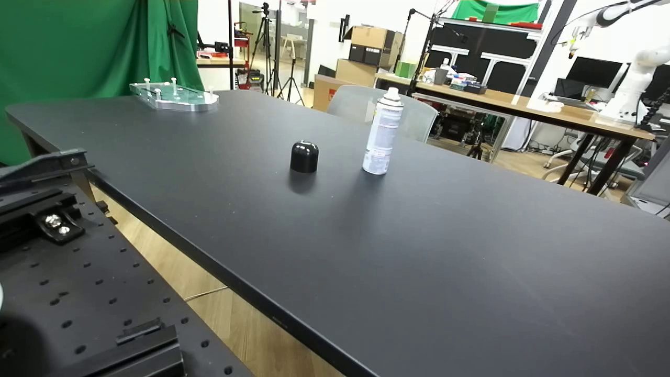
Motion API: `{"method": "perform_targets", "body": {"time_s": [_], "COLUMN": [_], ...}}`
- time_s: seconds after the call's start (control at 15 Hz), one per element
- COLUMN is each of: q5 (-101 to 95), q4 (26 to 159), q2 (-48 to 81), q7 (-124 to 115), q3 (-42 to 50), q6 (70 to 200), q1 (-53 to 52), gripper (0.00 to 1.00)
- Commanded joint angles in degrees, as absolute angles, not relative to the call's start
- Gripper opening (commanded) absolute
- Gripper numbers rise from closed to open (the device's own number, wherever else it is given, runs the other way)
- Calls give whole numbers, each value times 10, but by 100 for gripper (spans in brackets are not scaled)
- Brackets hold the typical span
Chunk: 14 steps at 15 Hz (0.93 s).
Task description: Put the black lid on the black bottle
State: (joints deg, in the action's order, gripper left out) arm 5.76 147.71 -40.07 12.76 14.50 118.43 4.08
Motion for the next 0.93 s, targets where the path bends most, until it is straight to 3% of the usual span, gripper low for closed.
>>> {"method": "perform_targets", "body": {"time_s": [0.0, 0.47, 0.87], "q5": [58, 60, 51], "q4": [1507, 1565, 1555], "q2": [-360, -241, -123], "q7": [137, 71, 117], "q3": [110, 33, 16], "q6": [1241, 1430, 1455], "q1": [22, -12, -34], "gripper": [100, 100, 100]}}
